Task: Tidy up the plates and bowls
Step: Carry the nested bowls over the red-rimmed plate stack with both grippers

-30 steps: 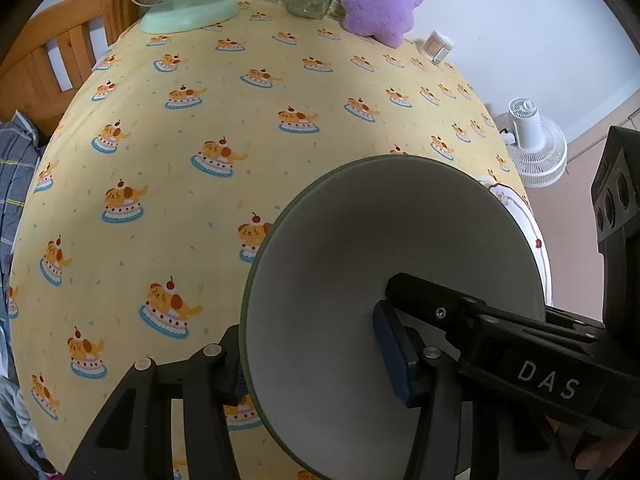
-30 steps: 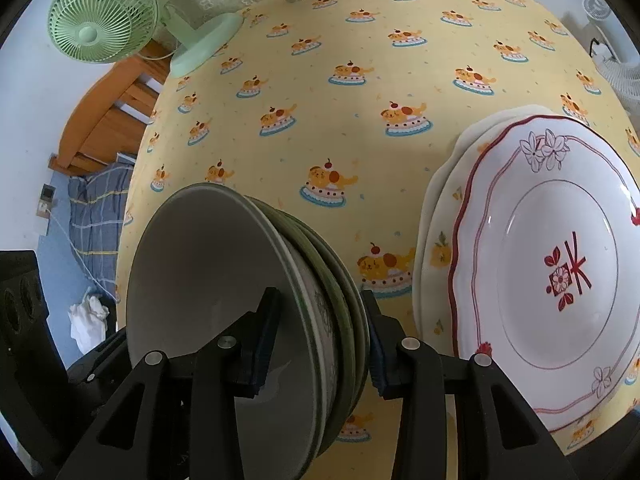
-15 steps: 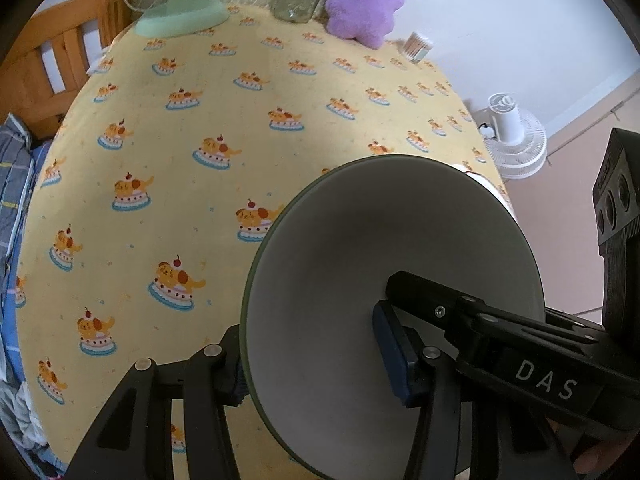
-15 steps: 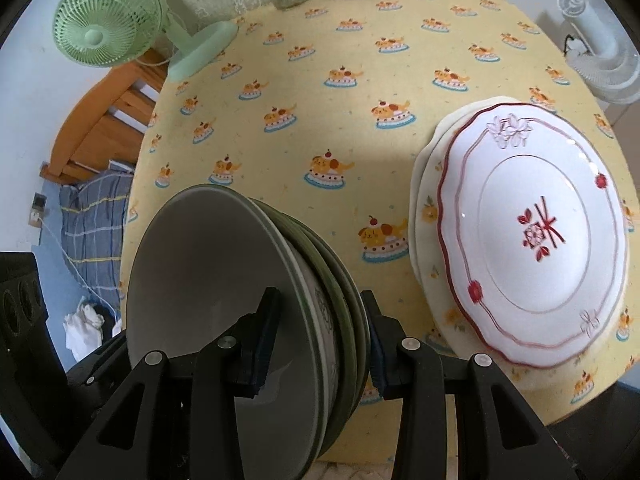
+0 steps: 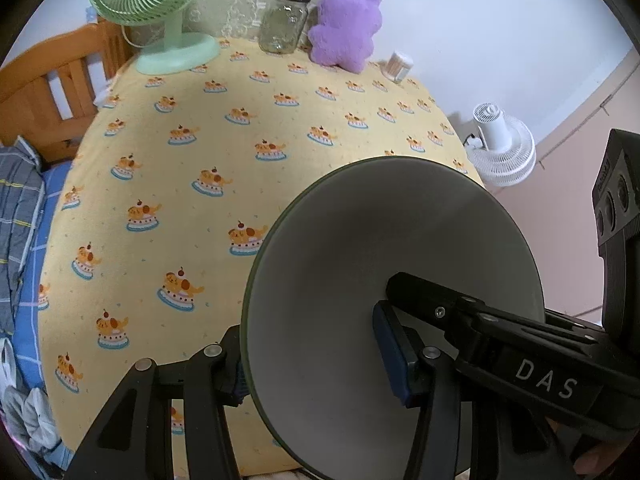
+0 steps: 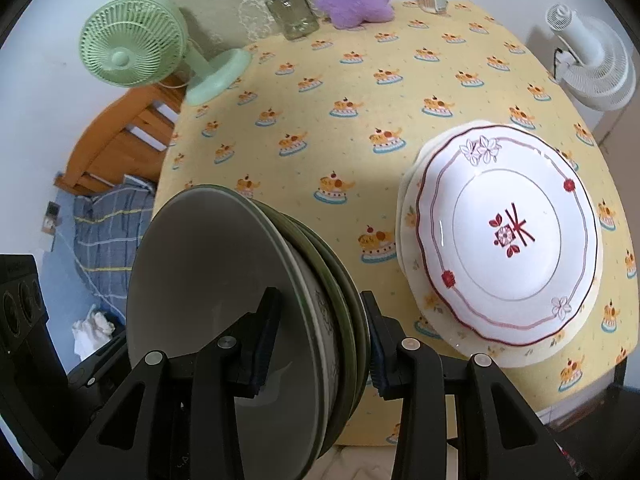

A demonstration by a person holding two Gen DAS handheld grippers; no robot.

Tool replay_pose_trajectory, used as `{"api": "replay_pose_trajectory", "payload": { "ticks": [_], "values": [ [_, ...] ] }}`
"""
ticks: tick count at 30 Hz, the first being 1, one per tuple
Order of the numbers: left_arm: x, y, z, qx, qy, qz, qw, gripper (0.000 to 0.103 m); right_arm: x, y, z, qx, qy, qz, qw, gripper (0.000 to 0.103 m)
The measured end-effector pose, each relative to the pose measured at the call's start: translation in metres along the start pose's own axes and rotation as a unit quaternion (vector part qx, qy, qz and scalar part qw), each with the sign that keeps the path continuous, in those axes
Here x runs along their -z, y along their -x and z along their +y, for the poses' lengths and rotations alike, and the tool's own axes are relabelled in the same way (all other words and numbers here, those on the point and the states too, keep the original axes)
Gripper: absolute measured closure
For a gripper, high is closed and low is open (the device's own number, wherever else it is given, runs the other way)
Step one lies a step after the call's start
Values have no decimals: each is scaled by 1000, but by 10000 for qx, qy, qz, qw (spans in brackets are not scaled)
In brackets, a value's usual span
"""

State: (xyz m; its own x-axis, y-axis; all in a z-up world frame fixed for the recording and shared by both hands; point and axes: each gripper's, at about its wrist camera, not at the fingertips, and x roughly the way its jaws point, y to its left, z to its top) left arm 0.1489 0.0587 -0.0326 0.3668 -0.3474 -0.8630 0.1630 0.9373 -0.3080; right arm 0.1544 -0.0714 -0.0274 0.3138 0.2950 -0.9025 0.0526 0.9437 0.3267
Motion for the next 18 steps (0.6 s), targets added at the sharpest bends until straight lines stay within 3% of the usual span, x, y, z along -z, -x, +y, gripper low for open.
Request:
{"api": "replay_pose_trajectory", "payload": {
  "ticks": [9, 18],
  "values": [
    [1, 9, -29, -240, 215, -179, 9993, 51, -9, 19, -18, -242, 304, 42, 9992, 61],
    [-2, 7, -62, -234, 208, -333, 9990, 51, -18, 40, -44, -266, 379, -91, 9989, 61]
  ]
}}
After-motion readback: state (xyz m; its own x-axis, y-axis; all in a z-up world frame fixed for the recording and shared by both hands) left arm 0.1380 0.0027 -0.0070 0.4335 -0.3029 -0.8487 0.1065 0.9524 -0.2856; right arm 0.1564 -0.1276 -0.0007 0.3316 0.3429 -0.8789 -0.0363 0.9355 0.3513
